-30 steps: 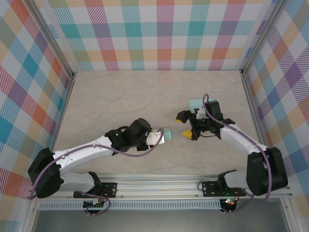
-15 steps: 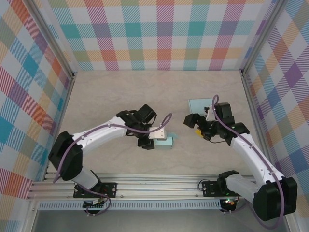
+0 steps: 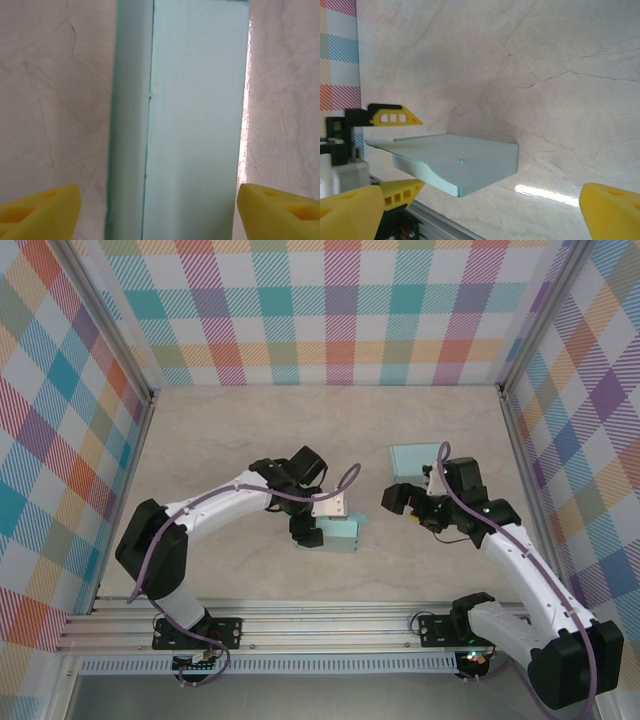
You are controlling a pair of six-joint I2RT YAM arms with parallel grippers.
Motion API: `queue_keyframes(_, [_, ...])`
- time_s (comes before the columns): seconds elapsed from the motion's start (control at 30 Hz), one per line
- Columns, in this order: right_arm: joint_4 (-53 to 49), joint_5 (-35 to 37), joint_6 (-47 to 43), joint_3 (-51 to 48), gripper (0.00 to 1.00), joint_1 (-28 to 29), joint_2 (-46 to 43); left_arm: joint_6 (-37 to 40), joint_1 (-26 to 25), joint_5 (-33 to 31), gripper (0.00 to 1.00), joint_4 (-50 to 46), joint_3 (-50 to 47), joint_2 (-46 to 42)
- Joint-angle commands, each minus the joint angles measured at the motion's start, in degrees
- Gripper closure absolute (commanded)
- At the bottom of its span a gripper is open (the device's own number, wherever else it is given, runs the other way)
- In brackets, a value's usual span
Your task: Fold the paper box
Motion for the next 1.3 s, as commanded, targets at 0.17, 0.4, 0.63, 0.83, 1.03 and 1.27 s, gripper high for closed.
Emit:
queue_keyframes(0.17, [-2.8, 15.3, -4.7, 3.2, 0.05, 10.9, -0.2, -6.0, 0.2, -4.9, 0.13, 9.7, -6.4, -16.7])
queue_keyframes(0.4, [-3.2, 29.4, -8.6, 6.1, 0.19, 21.8, 2.2, -29.1, 1.4, -23.5, 0.15, 19.4, -18.0, -30.9])
queue_keyframes(0.63, [-2.1, 31.9, -12.0, 9.1, 0.27, 27.6, 7.2, -37.9, 5.4, -19.8, 0.20, 17.6, -20.1, -32.4])
queue_keyframes(0.83, [-5.1, 35.5, -13.8, 13.6, 0.37, 31.3, 13.3, -34.6, 6.8, -11.4, 0.30, 12.5, -15.8, -25.3])
queue_keyframes(1.03, [-7.0, 36.1, -13.7, 15.4, 0.40, 31.6, 16.2, -34.0, 7.0, -9.8, 0.39, 11.3, -14.4, -23.8])
queue_keyframes(1.27, [-6.7, 34.7, -13.3, 15.8, 0.46, 31.6, 18.1, -35.7, 7.0, -9.6, 0.44, 7.9, -13.4, -22.6])
